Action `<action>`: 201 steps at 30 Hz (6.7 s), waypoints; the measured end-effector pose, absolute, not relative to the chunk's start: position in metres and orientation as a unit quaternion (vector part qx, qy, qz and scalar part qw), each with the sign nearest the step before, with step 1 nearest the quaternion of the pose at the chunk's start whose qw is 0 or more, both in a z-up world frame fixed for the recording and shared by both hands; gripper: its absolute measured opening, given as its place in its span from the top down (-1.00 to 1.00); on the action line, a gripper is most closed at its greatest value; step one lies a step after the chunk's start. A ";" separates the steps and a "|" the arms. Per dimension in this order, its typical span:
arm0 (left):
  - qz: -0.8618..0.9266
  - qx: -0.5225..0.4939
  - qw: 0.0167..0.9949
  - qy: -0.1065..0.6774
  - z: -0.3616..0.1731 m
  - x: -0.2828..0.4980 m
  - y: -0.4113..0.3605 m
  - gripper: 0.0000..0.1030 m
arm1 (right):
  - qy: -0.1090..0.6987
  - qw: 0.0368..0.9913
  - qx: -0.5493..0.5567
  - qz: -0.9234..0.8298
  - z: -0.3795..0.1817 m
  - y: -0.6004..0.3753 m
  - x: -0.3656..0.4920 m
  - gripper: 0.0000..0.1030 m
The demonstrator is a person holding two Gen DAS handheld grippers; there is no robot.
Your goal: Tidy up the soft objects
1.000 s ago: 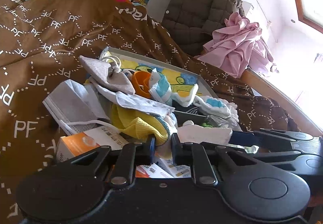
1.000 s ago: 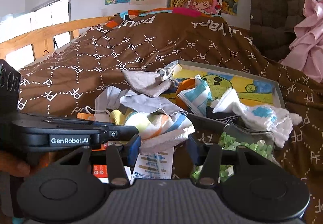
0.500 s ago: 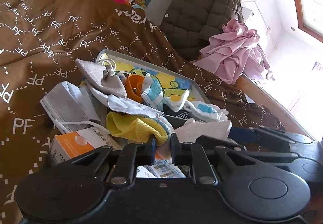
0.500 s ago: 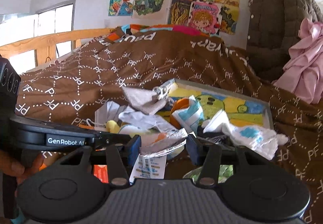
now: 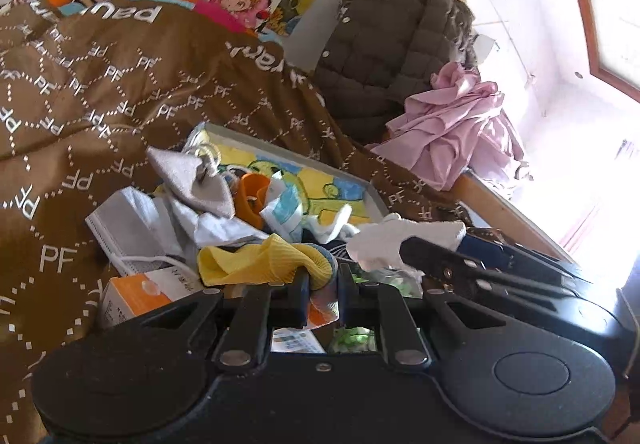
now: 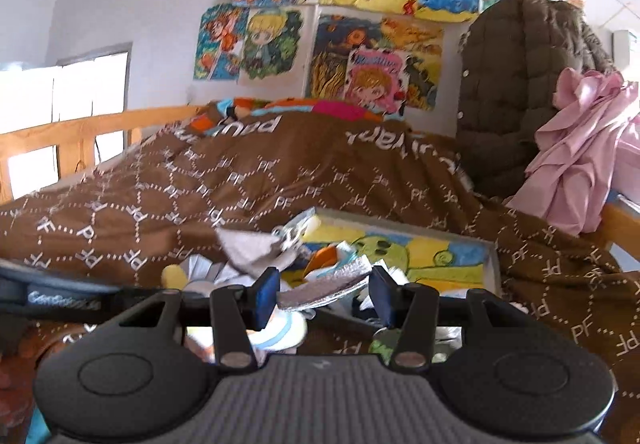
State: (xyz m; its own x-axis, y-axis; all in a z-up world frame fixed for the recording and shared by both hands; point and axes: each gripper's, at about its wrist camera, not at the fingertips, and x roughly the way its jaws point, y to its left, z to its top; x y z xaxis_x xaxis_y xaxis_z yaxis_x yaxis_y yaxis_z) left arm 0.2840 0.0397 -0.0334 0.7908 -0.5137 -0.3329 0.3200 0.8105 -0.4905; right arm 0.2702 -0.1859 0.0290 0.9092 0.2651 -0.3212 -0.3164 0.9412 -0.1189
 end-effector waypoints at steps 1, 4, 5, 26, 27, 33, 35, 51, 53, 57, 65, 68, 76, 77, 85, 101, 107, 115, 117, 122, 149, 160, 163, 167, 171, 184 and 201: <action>-0.228 -0.207 0.923 0.229 -0.031 0.281 0.038 0.73 | 0.149 0.974 -0.079 0.148 0.031 -0.189 0.270 -0.03; -0.229 -0.198 0.926 0.224 -0.024 0.271 0.033 0.73 | 0.139 0.978 -0.063 0.146 0.037 -0.198 0.269 -0.03; -0.228 -0.196 0.927 0.223 -0.022 0.268 0.032 0.73 | 0.134 0.978 -0.058 0.145 0.039 -0.201 0.269 -0.03; -0.228 -0.150 0.947 0.169 0.053 0.307 -0.033 0.82 | 0.100 0.990 0.028 0.094 0.039 -0.274 0.311 -0.03; -0.226 -0.146 0.948 0.171 0.053 0.314 -0.040 0.82 | 0.099 0.990 0.037 0.091 0.038 -0.280 0.317 -0.03; -0.220 -0.138 0.951 0.170 0.061 0.368 -0.077 0.83 | 0.112 0.987 0.070 0.087 0.025 -0.306 0.350 -0.04; -0.215 -0.136 0.952 0.171 0.062 0.388 -0.089 0.83 | 0.123 0.986 0.076 0.087 0.018 -0.314 0.362 -0.04; -0.187 -0.136 0.953 0.197 0.026 0.467 -0.126 0.83 | 0.190 0.972 0.105 0.087 -0.014 -0.334 0.401 -0.05; -0.176 -0.144 0.950 0.212 0.013 0.468 -0.121 0.83 | 0.196 0.971 0.102 0.088 -0.014 -0.333 0.402 -0.05; -0.158 -0.145 0.947 0.239 -0.008 0.470 -0.112 0.83 | 0.206 0.970 0.096 0.089 -0.015 -0.330 0.403 -0.06; -0.130 -0.129 0.940 0.286 -0.040 0.468 -0.103 0.71 | 0.211 0.970 0.091 0.085 -0.016 -0.328 0.402 -0.09; -0.122 -0.130 0.940 0.289 -0.043 0.467 -0.102 0.60 | 0.210 0.970 0.090 0.084 -0.015 -0.328 0.402 -0.16; -0.111 -0.132 0.947 0.271 -0.030 0.455 -0.099 -0.25 | 0.187 0.976 0.089 0.074 -0.001 -0.332 0.393 -0.56; -0.109 -0.133 0.948 0.268 -0.028 0.453 -0.098 -0.32 | 0.182 0.977 0.087 0.071 0.001 -0.332 0.391 -0.62; -0.092 -0.131 0.957 0.242 -0.001 0.432 -0.086 -0.76 | 0.133 0.985 0.082 0.076 0.030 -0.329 0.362 -0.89; -0.096 -0.132 0.971 0.175 0.059 0.337 -0.056 -0.98 | 0.070 0.990 0.084 0.094 0.076 -0.314 0.273 -0.99; -0.101 -0.122 0.973 0.169 0.065 0.293 -0.046 -0.98 | 0.082 0.988 0.078 0.103 0.076 -0.301 0.242 -0.99; -0.101 -0.109 0.974 0.169 0.058 0.231 -0.029 -0.98 | 0.109 0.985 0.075 0.109 0.070 -0.282 0.200 -1.00; -0.101 -0.095 0.975 0.171 0.054 0.217 -0.025 -0.98 | 0.117 0.984 0.080 0.110 0.069 -0.279 0.190 -0.99; -0.101 -0.079 0.975 0.181 0.048 0.191 -0.013 -0.98 | 0.138 0.981 0.080 0.107 0.063 -0.271 0.171 -1.00; -0.029 -0.072 0.959 0.272 0.008 0.154 0.027 -0.98 | 0.237 0.964 -0.004 0.121 0.032 -0.219 0.157 -0.99; 0.036 -0.040 0.955 0.292 0.003 0.169 0.034 -0.98 | 0.256 0.956 -0.017 0.143 0.023 -0.202 0.170 -1.00; 0.040 -0.040 0.952 0.300 0.002 0.173 0.035 -0.98 | 0.261 0.954 -0.019 0.148 0.021 -0.197 0.173 -1.00; 0.046 -0.040 0.947 0.316 -0.001 0.179 0.037 -0.98 | 0.266 0.952 -0.017 0.153 0.018 -0.191 0.179 -1.00; 0.065 -0.045 0.943 0.325 -0.003 0.185 0.042 -0.98 | 0.272 0.949 -0.017 0.159 0.014 -0.185 0.185 -0.99; 0.082 -0.068 0.939 0.327 -0.005 0.203 0.053 -0.98 | 0.224 0.959 -0.029 0.172 0.001 -0.155 0.214 -0.99; 0.092 -0.091 0.948 0.292 -0.018 0.217 0.075 -0.98 | 0.226 0.961 -0.057 0.147 -0.017 -0.132 0.243 -0.99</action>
